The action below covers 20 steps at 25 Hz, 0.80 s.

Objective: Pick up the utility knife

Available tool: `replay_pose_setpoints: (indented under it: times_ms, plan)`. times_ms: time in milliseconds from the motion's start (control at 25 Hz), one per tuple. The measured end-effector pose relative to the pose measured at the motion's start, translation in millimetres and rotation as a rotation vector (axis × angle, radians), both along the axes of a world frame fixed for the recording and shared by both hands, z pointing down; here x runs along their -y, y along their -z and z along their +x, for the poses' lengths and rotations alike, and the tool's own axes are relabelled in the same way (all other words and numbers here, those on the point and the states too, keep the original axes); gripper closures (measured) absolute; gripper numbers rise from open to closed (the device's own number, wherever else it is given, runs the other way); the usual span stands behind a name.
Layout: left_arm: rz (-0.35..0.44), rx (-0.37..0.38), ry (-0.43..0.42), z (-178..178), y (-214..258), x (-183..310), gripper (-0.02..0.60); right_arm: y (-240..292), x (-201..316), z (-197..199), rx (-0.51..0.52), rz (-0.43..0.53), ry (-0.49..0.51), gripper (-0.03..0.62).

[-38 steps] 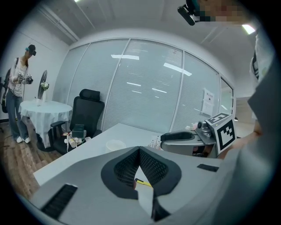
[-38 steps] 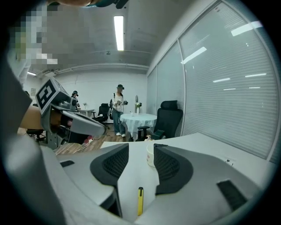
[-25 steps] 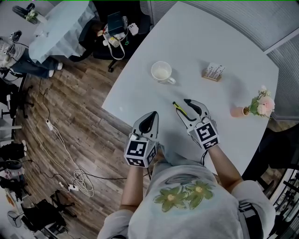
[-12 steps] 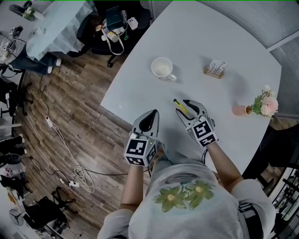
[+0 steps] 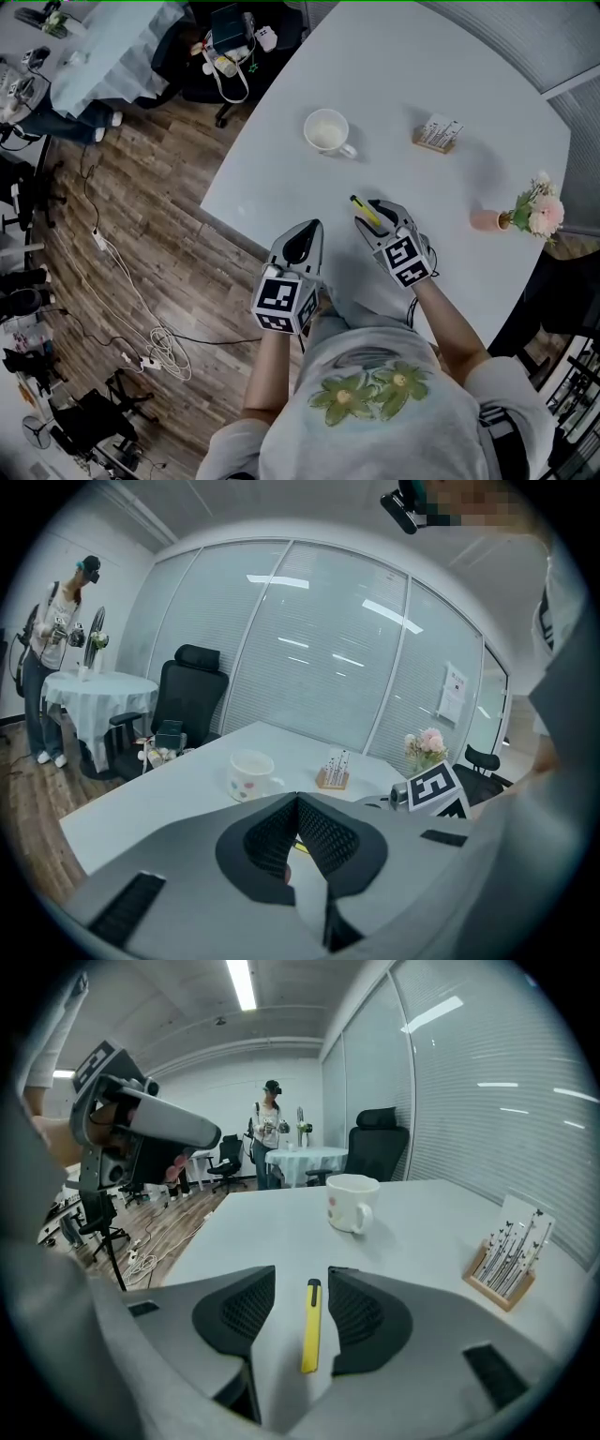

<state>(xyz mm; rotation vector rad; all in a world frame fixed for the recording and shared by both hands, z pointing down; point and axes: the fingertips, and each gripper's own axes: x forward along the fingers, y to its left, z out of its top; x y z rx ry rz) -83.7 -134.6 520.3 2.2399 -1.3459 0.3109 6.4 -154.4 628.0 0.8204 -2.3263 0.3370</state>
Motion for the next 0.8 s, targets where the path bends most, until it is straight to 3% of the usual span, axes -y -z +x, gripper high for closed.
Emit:
replay_pose_setpoints:
  times_ms: [800]
  plan:
    - [-0.033, -0.003, 0.011, 5.9, -15.9, 1.6, 0.580, -64.2, 4.2, 9.8, -0.082, -0.083, -0.008, 0.428]
